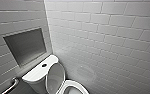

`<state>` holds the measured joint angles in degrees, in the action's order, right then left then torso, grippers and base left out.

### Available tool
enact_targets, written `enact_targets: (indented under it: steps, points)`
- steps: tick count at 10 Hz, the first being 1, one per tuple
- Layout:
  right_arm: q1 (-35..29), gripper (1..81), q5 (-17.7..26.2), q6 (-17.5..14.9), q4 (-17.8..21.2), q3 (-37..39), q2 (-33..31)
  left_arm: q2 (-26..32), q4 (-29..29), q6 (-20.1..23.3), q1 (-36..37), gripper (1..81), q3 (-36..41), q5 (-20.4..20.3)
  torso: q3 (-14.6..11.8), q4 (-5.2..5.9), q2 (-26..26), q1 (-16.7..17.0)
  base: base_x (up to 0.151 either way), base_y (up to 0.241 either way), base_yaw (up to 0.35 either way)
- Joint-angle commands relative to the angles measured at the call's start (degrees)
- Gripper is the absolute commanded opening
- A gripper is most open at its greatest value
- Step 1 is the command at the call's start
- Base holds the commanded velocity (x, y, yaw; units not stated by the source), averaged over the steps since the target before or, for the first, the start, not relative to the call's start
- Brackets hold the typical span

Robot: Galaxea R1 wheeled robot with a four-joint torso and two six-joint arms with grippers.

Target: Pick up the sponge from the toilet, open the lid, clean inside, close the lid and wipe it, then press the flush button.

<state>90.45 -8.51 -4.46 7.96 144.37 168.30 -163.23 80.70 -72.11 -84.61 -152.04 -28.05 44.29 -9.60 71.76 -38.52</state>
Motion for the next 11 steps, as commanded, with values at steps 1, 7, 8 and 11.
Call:
enact_targets:
  steps: [1,7,8,11]
  points:
    - [-1.1,1.0,3.8,-0.1,-0.7,-0.4,-0.5,-0.4,0.7,0.0,1.5,81.1,-1.6,1.0,-5.3,1.48,-5.5,3.5,0.000,0.000,0.000]
    - [-1.4,1.0,3.8,0.1,0.0,0.2,-0.1,-4.6,0.7,0.1,1.1,81.1,-6.9,4.5,-11.3,0.81,-17.2,11.3,0.000,0.000,0.000]
    - [-1.5,1.0,3.8,0.2,0.1,0.7,0.3,-5.7,0.7,0.1,0.9,81.1,-7.0,8.1,-11.8,0.83,-19.3,12.7,0.000,0.000,0.000]
    - [-1.5,1.0,3.8,0.2,0.2,3.1,1.8,-7.7,0.7,0.1,0.6,81.1,-7.0,14.2,-12.3,0.83,-25.2,16.5,0.000,0.000,0.000]
